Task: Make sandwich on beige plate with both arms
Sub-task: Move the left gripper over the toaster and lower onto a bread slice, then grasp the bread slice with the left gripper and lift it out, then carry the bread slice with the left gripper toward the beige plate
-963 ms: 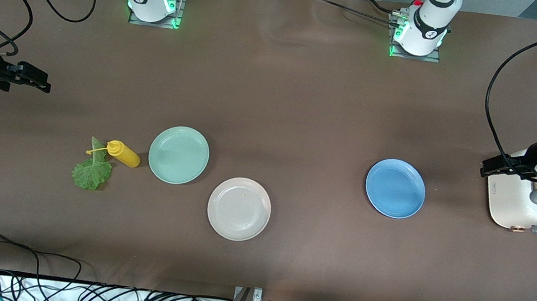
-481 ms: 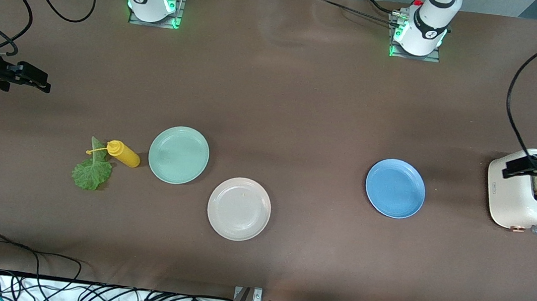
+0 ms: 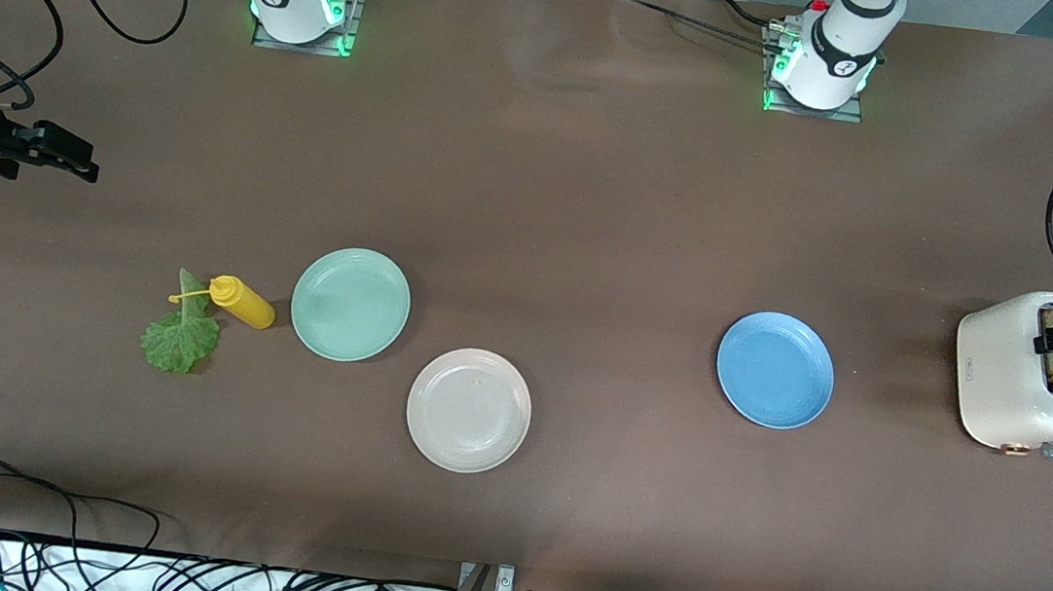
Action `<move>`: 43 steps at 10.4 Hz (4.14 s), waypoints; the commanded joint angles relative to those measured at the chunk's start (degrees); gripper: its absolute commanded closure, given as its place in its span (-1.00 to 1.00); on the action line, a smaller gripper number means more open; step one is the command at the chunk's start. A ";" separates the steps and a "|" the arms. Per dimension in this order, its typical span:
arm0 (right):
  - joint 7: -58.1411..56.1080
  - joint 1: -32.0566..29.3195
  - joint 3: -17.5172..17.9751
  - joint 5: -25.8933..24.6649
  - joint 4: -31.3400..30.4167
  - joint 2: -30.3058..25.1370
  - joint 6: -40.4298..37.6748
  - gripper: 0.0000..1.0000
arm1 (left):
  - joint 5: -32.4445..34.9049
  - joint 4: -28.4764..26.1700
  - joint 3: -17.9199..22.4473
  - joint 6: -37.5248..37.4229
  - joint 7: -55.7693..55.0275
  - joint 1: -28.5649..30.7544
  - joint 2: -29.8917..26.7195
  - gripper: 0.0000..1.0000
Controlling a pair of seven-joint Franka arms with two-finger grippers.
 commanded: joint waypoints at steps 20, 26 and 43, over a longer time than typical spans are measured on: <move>-0.35 -0.39 0.18 0.40 1.22 0.43 -1.85 -1.00 | 10.43 0.36 -0.43 1.53 6.08 4.13 9.52 0.39; -0.35 -0.47 0.18 0.40 1.22 0.52 -1.85 -1.00 | 10.43 1.15 -0.51 1.27 7.91 4.22 9.18 1.00; -0.35 -0.48 0.18 0.40 1.22 0.52 -1.93 -1.00 | -11.52 8.71 -16.68 -6.74 -30.79 -1.47 5.56 1.00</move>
